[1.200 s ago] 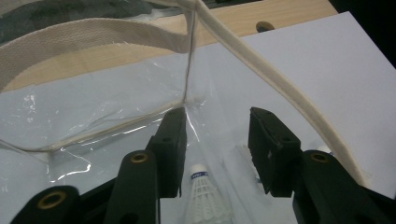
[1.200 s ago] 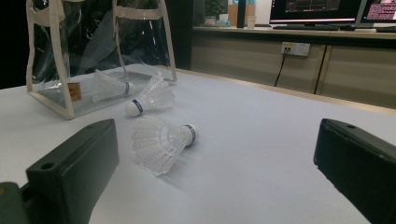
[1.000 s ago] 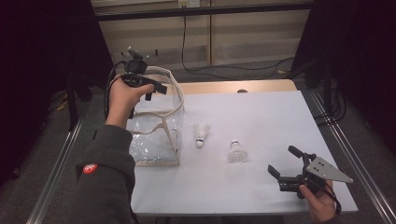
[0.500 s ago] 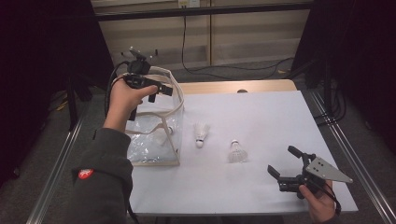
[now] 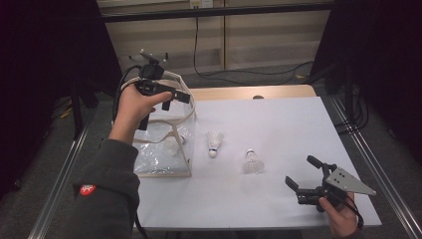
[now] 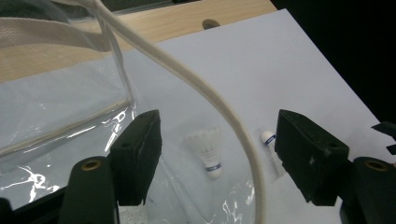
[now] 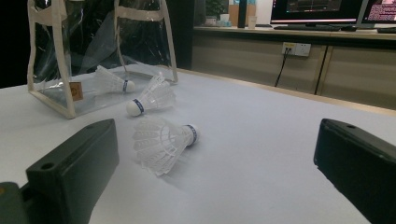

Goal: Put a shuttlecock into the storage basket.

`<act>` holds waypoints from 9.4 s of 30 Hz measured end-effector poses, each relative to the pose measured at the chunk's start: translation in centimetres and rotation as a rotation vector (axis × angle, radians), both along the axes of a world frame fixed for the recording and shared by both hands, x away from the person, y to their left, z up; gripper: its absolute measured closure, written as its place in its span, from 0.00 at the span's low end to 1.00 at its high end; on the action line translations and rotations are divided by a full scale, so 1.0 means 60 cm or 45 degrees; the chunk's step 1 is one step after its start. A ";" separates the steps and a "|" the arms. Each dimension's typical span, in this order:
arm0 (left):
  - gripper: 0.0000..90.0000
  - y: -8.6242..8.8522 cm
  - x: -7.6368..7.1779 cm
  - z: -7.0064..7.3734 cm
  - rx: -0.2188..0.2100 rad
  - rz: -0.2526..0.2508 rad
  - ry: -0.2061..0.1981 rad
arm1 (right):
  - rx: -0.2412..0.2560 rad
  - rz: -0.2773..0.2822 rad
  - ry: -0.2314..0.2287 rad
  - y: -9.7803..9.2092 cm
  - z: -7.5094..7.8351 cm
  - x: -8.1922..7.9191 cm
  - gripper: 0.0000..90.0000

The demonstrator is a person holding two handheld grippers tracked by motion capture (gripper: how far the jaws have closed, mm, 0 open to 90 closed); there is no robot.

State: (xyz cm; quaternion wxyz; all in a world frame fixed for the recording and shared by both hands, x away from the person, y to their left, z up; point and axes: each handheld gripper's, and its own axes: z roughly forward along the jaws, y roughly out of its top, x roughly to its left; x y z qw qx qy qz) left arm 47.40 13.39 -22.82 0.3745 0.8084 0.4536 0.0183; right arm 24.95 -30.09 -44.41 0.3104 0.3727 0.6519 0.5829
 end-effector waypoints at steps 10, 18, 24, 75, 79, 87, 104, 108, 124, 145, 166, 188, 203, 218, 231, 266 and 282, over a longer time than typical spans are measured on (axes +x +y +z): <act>0.32 -0.013 -0.008 0.003 -0.026 -0.045 0.012 | -0.008 0.005 -0.004 0.000 0.000 0.000 0.00; 0.29 -0.026 -0.014 0.005 -0.049 -0.083 0.023 | -0.008 0.008 -0.006 0.000 0.000 0.000 0.00; 0.27 -0.034 -0.017 0.003 -0.037 -0.112 0.025 | -0.011 0.007 -0.005 0.001 0.001 0.000 0.00; 0.15 -0.134 -0.059 -0.012 -0.084 -0.295 0.047 | -0.008 0.014 -0.006 0.003 0.001 0.001 0.00; 0.15 -0.141 -0.061 -0.017 -0.094 -0.291 0.046 | -0.012 0.020 -0.006 0.003 0.000 0.002 0.00; 0.15 -0.153 -0.064 -0.029 -0.101 -0.294 0.064 | -0.018 0.014 -0.001 0.001 0.000 0.002 0.00; 0.14 -0.180 -0.068 -0.052 -0.113 -0.327 0.089 | -0.024 0.014 -0.002 -0.001 -0.002 0.002 0.00; 0.14 -0.184 -0.068 -0.058 -0.120 -0.320 0.095 | -0.028 0.011 -0.005 -0.002 -0.001 0.003 0.00; 0.14 -0.199 -0.071 -0.074 -0.121 -0.322 0.096 | -0.024 0.014 -0.004 0.002 -0.001 0.007 0.00; 0.14 -0.213 -0.080 -0.119 -0.103 -0.315 0.112 | -0.035 0.036 -0.005 0.011 -0.001 0.018 0.00; 0.13 -0.213 -0.096 -0.159 -0.089 -0.338 0.099 | -0.042 0.043 0.010 0.013 0.000 0.021 0.00; 0.11 -0.211 -0.112 -0.200 -0.085 -0.351 0.087 | -0.038 0.028 0.014 0.010 0.000 0.018 0.00; 0.11 -0.218 -0.121 -0.224 -0.086 -0.377 0.072 | -0.039 0.026 0.014 0.008 0.000 0.018 0.00; 0.11 -0.224 -0.130 -0.246 -0.077 -0.405 0.057 | -0.038 0.025 0.010 0.008 0.001 0.019 0.00; 0.11 -0.230 -0.137 -0.260 -0.064 -0.423 0.045 | -0.041 0.014 -0.003 0.007 0.003 0.020 0.00; 0.12 -0.251 -0.148 -0.308 -0.012 -0.450 0.026 | -0.039 0.003 0.005 0.003 0.002 0.021 0.00; 0.26 -0.261 -0.140 -0.325 0.021 -0.418 -0.036 | -0.038 0.011 0.003 0.002 0.002 0.021 0.00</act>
